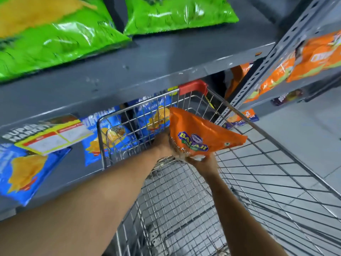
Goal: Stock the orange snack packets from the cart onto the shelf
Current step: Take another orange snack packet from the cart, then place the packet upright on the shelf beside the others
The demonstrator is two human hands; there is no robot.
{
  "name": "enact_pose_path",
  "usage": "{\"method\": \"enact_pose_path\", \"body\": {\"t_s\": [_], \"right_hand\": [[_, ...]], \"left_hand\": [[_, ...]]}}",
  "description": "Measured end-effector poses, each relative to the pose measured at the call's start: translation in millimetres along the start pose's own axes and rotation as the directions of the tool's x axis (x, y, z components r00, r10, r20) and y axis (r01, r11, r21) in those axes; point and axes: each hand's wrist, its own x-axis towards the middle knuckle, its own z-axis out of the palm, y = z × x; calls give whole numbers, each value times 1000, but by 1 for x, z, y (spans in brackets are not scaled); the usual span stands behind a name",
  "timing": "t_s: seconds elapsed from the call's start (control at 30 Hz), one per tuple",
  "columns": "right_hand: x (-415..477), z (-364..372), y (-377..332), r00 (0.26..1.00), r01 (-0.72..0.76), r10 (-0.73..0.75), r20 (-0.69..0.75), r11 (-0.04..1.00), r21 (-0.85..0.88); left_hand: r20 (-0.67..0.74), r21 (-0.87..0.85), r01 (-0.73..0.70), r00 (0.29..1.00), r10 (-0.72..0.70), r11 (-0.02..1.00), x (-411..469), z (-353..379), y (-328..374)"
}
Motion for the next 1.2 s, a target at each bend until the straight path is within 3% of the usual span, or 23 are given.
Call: {"method": "enact_pose_path", "body": {"t_s": [0.03,0.1,0.2,0.37,0.57,0.63,0.7,0.8,0.97,1.1,1.2], "right_hand": [[6,-1,1,999,11,-10,38,1000,-8],[7,-8,-2,999,7,-7,47,1000,-5],[-18,-16,-1,998,46,-45,38,999,-9],[-82,-51,-41,998,50,-46,-42,993,106],[-181,-87,-138,965,258,-260,-34,922,288],[-217,-90,-184,934,344,-357,-26,874,343],[-253,-87,-236,885,432,-466,-19,804,408],[-299,-74,-312,781,571,-623,-55,675,466],[-357,-42,-442,577,736,-801,-162,423,528],[-404,-24,-541,363,804,-907,-216,188,564],[-429,-5,-610,249,818,-945,-212,88,568]], "left_hand": [[39,-28,15,999,-14,1000,3,2,-1],[71,121,13,997,-22,993,12,1,-13],[80,186,94,991,-110,978,-8,-3,-6],[189,246,-77,982,31,966,-79,-34,27],[-13,150,-288,956,293,946,-208,-112,66],[-81,17,-366,927,367,930,-252,-149,65],[-186,-13,-402,901,393,916,-302,-189,68],[-373,-76,-540,795,479,838,-370,-250,77],[-576,49,-719,546,608,693,-478,-366,113],[-679,229,-742,342,650,629,-555,-447,133],[-733,328,-712,222,643,620,-594,-502,137]]}}
